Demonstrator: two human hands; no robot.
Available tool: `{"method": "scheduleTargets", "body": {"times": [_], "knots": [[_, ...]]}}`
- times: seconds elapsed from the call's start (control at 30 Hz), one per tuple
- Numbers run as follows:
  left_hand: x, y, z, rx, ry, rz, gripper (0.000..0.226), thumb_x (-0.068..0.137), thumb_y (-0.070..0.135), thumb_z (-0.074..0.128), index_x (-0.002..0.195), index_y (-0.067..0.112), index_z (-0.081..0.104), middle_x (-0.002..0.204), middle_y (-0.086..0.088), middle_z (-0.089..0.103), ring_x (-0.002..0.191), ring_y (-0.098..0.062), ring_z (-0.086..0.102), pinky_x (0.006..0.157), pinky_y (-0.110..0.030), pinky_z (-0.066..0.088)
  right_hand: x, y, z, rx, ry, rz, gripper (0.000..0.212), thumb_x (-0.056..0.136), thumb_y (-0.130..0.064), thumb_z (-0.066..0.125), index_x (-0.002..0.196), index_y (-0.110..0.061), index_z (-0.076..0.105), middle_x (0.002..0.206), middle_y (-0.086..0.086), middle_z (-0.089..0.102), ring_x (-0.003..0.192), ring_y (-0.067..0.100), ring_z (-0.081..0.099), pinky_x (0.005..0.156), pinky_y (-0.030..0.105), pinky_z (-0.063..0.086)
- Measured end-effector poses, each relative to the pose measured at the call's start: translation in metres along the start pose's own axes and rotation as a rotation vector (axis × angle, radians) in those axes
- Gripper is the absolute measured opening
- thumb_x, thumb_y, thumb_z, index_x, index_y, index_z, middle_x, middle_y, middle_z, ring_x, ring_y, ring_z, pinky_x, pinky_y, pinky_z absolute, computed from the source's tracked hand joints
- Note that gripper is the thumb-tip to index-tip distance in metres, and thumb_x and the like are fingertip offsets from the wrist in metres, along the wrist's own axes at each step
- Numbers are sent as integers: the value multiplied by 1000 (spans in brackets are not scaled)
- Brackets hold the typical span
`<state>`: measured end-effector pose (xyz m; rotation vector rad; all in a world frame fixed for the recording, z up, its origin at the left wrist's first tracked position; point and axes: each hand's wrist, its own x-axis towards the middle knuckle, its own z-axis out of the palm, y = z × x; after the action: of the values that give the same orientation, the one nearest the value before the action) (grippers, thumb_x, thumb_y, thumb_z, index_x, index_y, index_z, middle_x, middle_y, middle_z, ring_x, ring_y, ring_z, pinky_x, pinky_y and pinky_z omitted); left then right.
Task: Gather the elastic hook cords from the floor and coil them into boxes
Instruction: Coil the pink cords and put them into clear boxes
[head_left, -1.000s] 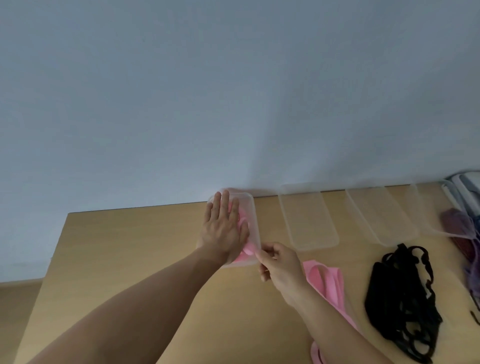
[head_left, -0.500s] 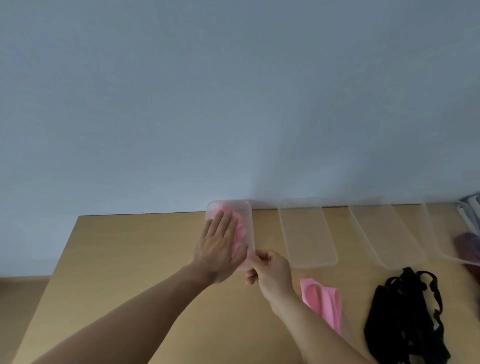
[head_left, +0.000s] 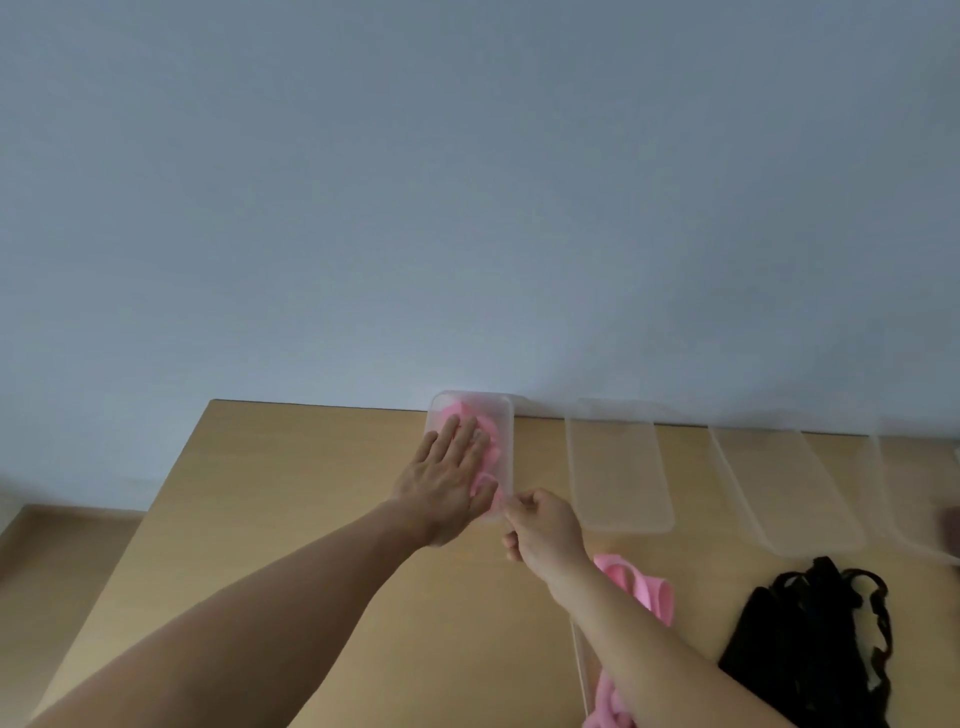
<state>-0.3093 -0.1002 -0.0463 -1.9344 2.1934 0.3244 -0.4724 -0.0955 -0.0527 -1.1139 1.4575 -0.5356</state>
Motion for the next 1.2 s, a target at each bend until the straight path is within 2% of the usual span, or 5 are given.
{"method": "scheduleTargets", "body": {"times": [0.23, 0.43, 0.7, 0.97, 1.2], "knots": [[-30, 39, -42, -260, 274, -2, 57, 102, 28, 38, 155, 13, 23, 161, -4, 25, 148, -23, 22, 118, -38, 21, -42, -19, -50, -435, 156, -363, 20, 96, -27, 57, 108, -15, 66, 105, 1, 63, 96, 17, 61, 84, 32, 47], [-71, 83, -43, -493, 100, 76, 39, 98, 22, 46, 136, 16, 55, 136, -2, 60, 120, -21, 58, 95, -32, 46, -103, 4, -94, -553, 230, -419, 17, 96, -28, 57, 107, -20, 68, 103, -9, 62, 95, 9, 58, 86, 26, 47], [-107, 129, -22, -491, -98, 237, 40, 96, 20, 49, 135, 19, 58, 136, 4, 62, 122, -16, 58, 98, -27, 43, -149, 71, -117, -843, 134, -235, 16, 88, -31, 56, 78, -32, 44, 84, -14, 46, 68, 4, 47, 57, 17, 35], [-114, 135, -34, -474, -117, 155, 41, 96, 20, 51, 137, 18, 55, 137, 2, 60, 123, -16, 57, 100, -28, 43, -144, 91, -121, -838, 142, -149, 6, 95, -27, 53, 90, -24, 54, 85, -10, 59, 70, 4, 59, 58, 18, 47], [-109, 142, -50, -449, -147, 121, 50, 93, 21, 59, 142, 21, 49, 142, 1, 54, 124, -17, 54, 98, -28, 43, -135, 57, -138, -775, 127, -219, 12, 88, -18, 51, 96, -26, 50, 82, -13, 55, 69, 3, 53, 53, 18, 35]]}}
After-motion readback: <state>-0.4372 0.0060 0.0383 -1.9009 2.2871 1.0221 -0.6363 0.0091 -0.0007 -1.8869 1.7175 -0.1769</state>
